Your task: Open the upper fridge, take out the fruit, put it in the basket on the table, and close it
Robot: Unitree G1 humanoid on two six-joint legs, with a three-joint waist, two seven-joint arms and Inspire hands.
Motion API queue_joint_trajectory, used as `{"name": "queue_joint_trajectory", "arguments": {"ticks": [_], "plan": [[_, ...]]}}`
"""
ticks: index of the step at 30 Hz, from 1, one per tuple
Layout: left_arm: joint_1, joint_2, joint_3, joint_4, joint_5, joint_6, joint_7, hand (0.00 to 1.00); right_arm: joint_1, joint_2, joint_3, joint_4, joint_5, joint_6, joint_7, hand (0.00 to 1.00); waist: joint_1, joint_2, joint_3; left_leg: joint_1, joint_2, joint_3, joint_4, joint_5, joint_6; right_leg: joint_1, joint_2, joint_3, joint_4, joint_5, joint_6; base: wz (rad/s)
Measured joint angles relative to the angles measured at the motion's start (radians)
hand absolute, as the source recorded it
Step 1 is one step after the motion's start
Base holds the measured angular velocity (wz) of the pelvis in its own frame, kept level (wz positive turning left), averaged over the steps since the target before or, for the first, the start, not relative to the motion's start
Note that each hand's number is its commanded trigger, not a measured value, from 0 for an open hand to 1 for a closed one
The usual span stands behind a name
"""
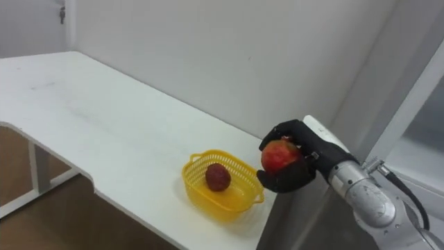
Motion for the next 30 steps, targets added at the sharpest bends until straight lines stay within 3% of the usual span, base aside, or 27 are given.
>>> {"name": "queue_joint_trajectory", "arguments": {"ticks": [4,10,16,30], "plan": [[-0.015,0.016,-0.021,0.002,0.0,0.002,-0.001,0.0,-0.05,0.0,0.063,0.082,-0.053,0.001,-0.043,1.0,0.014,-0.011,0.0033,-0.012,-0.002,-0.013,0.002,0.001,-0.001,-0.002,0.0,-0.014,0.0,0.002,-0.003,0.09],[-0.018,0.014,-0.038,0.004,-0.001,0.014,-0.003,0.0,-0.053,0.004,0.143,0.072,-0.158,0.013,-0.07,1.0,0.017,-0.014,0.0078,-0.038,-0.005,-0.022,0.016,-0.001,0.001,-0.009,-0.003,-0.037,-0.002,0.001,-0.001,0.11],[-0.024,0.011,-0.039,0.004,-0.002,0.026,0.008,0.0,-0.054,0.007,0.147,0.04,-0.234,0.044,-0.126,1.0,0.031,-0.015,0.007,-0.073,-0.006,-0.023,0.027,-0.001,0.001,-0.039,-0.002,-0.038,0.0,0.001,-0.001,0.01],[-0.024,0.004,-0.039,0.003,-0.002,0.029,0.046,0.0,-0.054,0.019,0.171,0.001,-0.262,0.045,-0.168,1.0,0.039,-0.009,0.0115,-0.064,-0.004,-0.023,0.01,-0.002,0.001,-0.037,-0.003,-0.038,0.001,0.002,0.0,0.0]]}}
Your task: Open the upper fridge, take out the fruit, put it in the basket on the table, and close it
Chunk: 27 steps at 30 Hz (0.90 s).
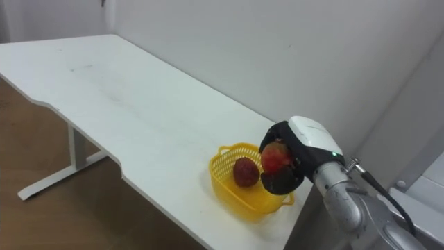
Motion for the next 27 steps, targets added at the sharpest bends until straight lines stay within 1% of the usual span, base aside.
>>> {"name": "queue_joint_trajectory", "arguments": {"ticks": [5,8,18,23,24,25,27], "plan": [[-0.003,0.0,0.0,0.0,0.0,0.001,0.001,0.0,0.0,0.0,0.0,0.008,-0.008,0.003,-0.009,1.0,-0.003,-0.001,-0.0011,-0.007,-0.001,-0.006,0.005,-0.001,0.0,-0.001,0.0,-0.008,0.0,0.0,0.001,0.04],[-0.003,0.0,0.0,0.001,0.0,0.002,0.001,0.0,0.0,0.0,0.0,0.01,-0.008,0.016,-0.019,1.0,-0.003,-0.004,-0.0032,-0.013,-0.001,-0.011,0.012,-0.001,0.0,-0.001,0.0,-0.016,0.0,0.001,0.001,0.08],[-0.004,0.0,0.0,0.001,0.0,0.022,-0.001,0.0,-0.013,0.0,0.0,0.047,-0.011,0.037,-0.041,1.0,-0.003,0.0,-0.0011,-0.022,-0.003,-0.021,0.02,-0.001,-0.001,-0.001,0.0,-0.03,0.0,0.001,0.001,0.03],[-0.005,0.0,0.0,-0.001,0.001,0.023,-0.001,0.0,-0.013,0.0,0.0,0.047,-0.011,0.043,-0.04,1.0,-0.004,-0.001,-0.0044,-0.024,-0.003,-0.022,0.02,-0.001,-0.001,-0.002,0.0,-0.033,0.0,0.0,0.001,0.0],[-0.005,0.0,0.0,-0.001,0.001,0.023,-0.001,0.0,-0.013,0.0,0.0,0.047,-0.011,0.044,-0.04,1.0,-0.004,0.0,-0.0071,-0.03,-0.003,-0.022,0.021,-0.001,-0.001,-0.007,0.0,-0.033,0.001,0.001,0.001,0.0],[-0.005,0.0,-0.001,-0.002,0.001,0.024,-0.001,0.0,-0.017,0.0,0.0,0.048,-0.012,0.044,-0.04,1.0,-0.004,-0.004,-0.0133,-0.039,-0.003,-0.022,0.023,-0.001,-0.001,-0.018,0.0,-0.032,0.003,0.001,0.001,0.0],[-0.003,0.002,-0.016,-0.006,0.001,0.028,0.0,0.0,-0.019,0.0,0.001,0.065,-0.012,0.044,-0.041,1.0,0.0,-0.003,-0.0128,-0.038,-0.003,-0.021,0.024,-0.001,-0.001,-0.017,0.0,-0.03,0.004,0.001,0.0,0.0]]}}
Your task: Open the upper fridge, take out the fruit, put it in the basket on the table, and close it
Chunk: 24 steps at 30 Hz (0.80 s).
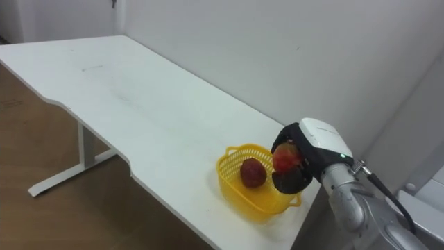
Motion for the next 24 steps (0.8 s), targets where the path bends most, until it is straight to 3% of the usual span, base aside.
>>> {"name": "queue_joint_trajectory", "arguments": {"ticks": [4,6,7,12,24], "plan": [[0.007,0.009,-0.034,-0.021,-0.001,0.002,0.004,0.0,-0.005,0.0,0.009,0.079,0.005,0.0,-0.005,1.0,0.012,0.003,0.006,-0.001,0.0,0.002,-0.001,0.0,0.0,-0.005,-0.001,0.003,0.004,0.0,0.0,-0.01],[0.004,0.009,-0.04,-0.024,0.001,-0.002,0.004,0.0,-0.006,0.0,0.009,0.103,0.004,0.001,-0.006,1.0,0.02,-0.004,0.004,-0.01,0.001,0.001,-0.001,0.001,-0.001,-0.018,-0.002,0.005,0.015,0.0,0.0,-0.04],[0.001,0.008,-0.043,-0.024,0.001,-0.004,0.004,0.0,-0.009,0.0,0.009,0.121,0.004,0.0,-0.006,1.0,0.022,-0.003,0.0099,-0.013,0.001,0.001,0.001,0.001,-0.001,-0.02,-0.002,0.005,0.015,0.0,0.0,0.0],[0.003,0.01,-0.043,-0.029,0.001,-0.005,0.003,0.0,-0.014,0.002,0.01,0.146,0.004,0.015,-0.006,1.0,0.031,-0.01,0.0182,-0.031,0.001,0.003,0.004,0.001,-0.001,-0.036,-0.003,0.005,0.016,0.0,0.0,0.0],[0.001,0.01,-0.053,-0.042,0.001,0.004,0.002,0.0,-0.017,0.002,0.01,0.14,0.001,0.048,-0.018,1.0,0.035,-0.011,0.018,-0.047,0.001,0.002,0.009,0.001,-0.001,-0.047,-0.003,0.003,0.016,0.0,0.0,0.01]]}}
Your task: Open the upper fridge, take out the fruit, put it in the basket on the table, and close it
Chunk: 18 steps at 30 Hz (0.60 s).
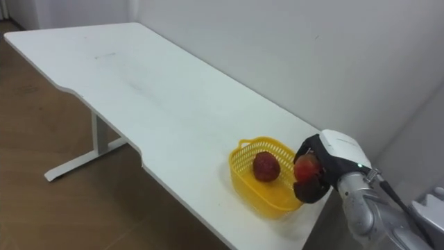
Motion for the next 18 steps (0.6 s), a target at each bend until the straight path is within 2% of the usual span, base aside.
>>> {"name": "queue_joint_trajectory", "arguments": {"ticks": [6,8,9,10,18], "plan": [[0.0,0.0,0.0,-0.022,0.0,0.001,0.002,0.0,0.0,0.0,0.001,0.0,0.0,0.015,0.0,1.0,0.016,0.0,-0.0004,0.001,0.0,0.0,0.002,0.001,0.0,0.002,0.001,0.001,0.001,0.0,-0.001,0.0],[0.0,0.0,0.0,-0.022,0.0,0.004,0.003,0.0,0.0,0.0,0.001,0.0,0.0,0.016,0.0,0.88,0.019,-0.001,-0.0007,0.001,0.0,-0.001,0.003,0.001,0.0,0.002,0.001,0.001,0.001,0.0,-0.001,0.0],[0.0,0.0,0.0,-0.022,-0.001,0.008,0.003,0.0,0.0,0.002,0.001,0.0,0.0,0.016,0.0,0.55,0.021,-0.001,-0.0008,0.002,0.001,-0.001,0.003,0.0,0.0,0.003,0.001,0.001,0.001,0.0,-0.001,0.0],[0.002,0.001,-0.001,-0.021,-0.001,0.011,0.002,0.0,0.0,0.006,0.001,0.0,0.0,0.017,0.0,0.0,0.021,-0.001,-0.0007,0.004,0.0,-0.002,0.003,0.0,0.0,0.005,0.001,0.001,0.001,0.0,-0.001,0.0],[0.002,0.005,-0.001,-0.006,-0.002,0.017,0.002,0.0,0.0,0.039,0.017,0.0,-0.002,0.016,-0.008,0.0,0.021,0.001,0.0013,0.014,0.0,-0.005,0.0,0.0,-0.001,0.016,0.001,0.0,0.0,0.0,-0.001,0.0]]}}
